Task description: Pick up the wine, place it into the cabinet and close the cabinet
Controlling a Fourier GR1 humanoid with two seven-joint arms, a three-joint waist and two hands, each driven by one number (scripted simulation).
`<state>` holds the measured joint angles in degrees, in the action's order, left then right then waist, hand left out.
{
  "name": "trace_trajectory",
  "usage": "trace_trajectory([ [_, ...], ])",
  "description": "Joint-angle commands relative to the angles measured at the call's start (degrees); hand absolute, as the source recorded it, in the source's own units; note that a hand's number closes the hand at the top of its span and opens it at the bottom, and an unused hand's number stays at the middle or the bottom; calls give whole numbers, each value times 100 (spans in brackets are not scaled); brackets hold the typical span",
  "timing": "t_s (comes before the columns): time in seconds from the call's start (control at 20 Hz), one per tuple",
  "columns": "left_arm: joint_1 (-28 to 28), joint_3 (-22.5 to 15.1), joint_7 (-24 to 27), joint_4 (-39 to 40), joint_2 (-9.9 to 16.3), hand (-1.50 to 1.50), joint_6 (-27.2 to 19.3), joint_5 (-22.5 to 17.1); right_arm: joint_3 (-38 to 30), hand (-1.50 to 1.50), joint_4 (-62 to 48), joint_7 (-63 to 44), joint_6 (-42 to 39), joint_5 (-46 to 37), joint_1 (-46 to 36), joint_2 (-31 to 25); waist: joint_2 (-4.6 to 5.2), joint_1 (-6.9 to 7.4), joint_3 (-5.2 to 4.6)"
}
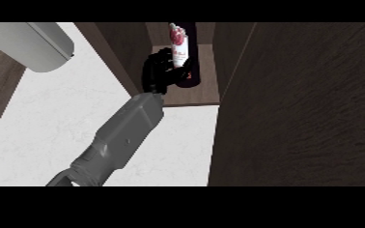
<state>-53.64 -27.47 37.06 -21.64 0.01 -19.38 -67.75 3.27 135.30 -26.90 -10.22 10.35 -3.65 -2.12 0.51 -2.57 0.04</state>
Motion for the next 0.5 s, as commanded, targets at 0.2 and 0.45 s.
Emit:
trace_trajectory([
  [0.2,-802,404,-73,984,-1,150,495,-87,-317,-150,-29,108,-169,317,-29,-175,72,-130,-7],
  [0.45,-526,43,-105,524,-1,150,175,-395,396,-150,-317,172,-19,-226,-209,145,104,-351,-12],
])
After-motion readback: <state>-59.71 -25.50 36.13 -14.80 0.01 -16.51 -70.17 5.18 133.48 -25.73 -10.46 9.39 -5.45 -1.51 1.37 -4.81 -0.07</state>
